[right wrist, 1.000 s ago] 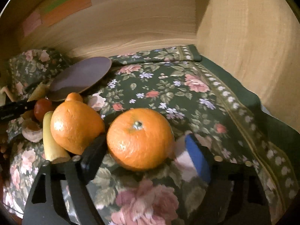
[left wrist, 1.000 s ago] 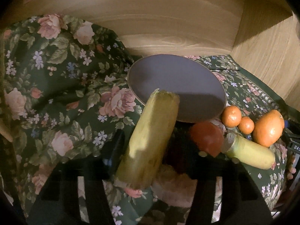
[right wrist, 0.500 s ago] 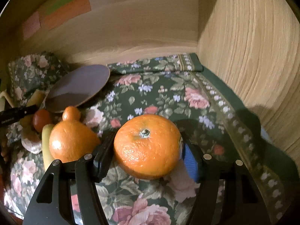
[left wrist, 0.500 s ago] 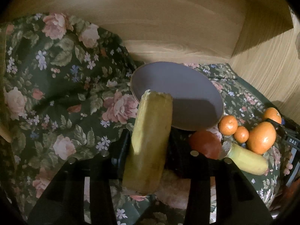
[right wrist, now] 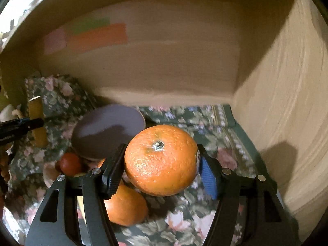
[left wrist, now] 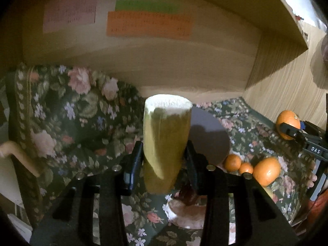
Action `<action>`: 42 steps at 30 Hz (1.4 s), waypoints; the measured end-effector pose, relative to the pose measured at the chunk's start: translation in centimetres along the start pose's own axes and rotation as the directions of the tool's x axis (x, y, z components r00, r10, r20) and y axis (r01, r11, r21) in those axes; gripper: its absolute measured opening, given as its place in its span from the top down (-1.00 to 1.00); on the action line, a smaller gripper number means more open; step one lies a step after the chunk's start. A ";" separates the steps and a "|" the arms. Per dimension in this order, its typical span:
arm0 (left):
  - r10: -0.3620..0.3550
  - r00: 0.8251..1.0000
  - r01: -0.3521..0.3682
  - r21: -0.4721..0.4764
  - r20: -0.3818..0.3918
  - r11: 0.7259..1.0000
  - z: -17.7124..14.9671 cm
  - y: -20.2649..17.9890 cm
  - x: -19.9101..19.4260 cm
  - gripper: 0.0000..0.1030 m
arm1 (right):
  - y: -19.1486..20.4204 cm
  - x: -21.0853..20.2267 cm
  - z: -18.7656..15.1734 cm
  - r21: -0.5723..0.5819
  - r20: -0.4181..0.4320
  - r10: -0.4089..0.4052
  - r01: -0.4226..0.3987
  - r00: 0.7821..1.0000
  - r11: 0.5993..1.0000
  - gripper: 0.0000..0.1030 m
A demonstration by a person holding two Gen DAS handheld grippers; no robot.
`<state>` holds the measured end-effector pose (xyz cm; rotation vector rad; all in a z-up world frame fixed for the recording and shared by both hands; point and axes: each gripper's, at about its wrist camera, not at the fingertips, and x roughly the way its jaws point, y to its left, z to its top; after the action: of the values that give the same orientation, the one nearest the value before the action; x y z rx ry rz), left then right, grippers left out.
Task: Organize fruits
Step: 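Carry the corn cob onto the dark plate and open the left tool while the right tool carries the orange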
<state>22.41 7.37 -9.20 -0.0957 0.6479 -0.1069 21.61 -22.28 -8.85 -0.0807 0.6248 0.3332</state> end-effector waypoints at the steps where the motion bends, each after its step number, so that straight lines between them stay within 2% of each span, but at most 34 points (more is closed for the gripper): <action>1: 0.002 1.000 -0.002 0.002 0.007 1.000 0.3 -0.1 -0.2 0.23 | 0.3 -0.1 0.4 -0.002 0.010 0.007 -0.007 1.000 1.000 -0.22; 12: -0.006 0.999 0.005 0.052 0.034 0.999 2.7 -2.2 0.5 0.23 | 2.8 0.1 4.1 -0.044 0.112 0.066 -0.061 0.991 0.997 -0.22; 18: -0.018 1.000 0.017 0.070 0.007 0.997 3.3 -3.2 2.4 0.23 | 3.7 1.7 5.8 -0.081 0.114 0.072 -0.063 0.991 0.995 -0.22; 23: -0.042 0.998 0.044 0.054 -0.038 0.998 3.2 -3.1 4.5 0.23 | 3.5 3.6 6.3 -0.080 0.079 0.080 -0.073 0.994 0.994 -0.22; 30: -0.062 0.993 0.069 0.060 -0.105 0.996 3.4 -3.0 7.1 0.23 | 3.2 7.5 6.1 -0.110 -0.037 0.090 -0.093 0.995 0.990 -0.22; 42: -0.082 0.977 0.096 0.066 -0.196 0.993 4.0 -3.1 11.2 0.23 | 4.0 13.3 6.4 -0.188 -0.196 0.120 -0.157 0.973 0.969 -0.22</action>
<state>33.44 3.09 -12.33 -0.0422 0.8332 -0.2292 34.00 -13.60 -11.37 -0.2665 0.7799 0.5295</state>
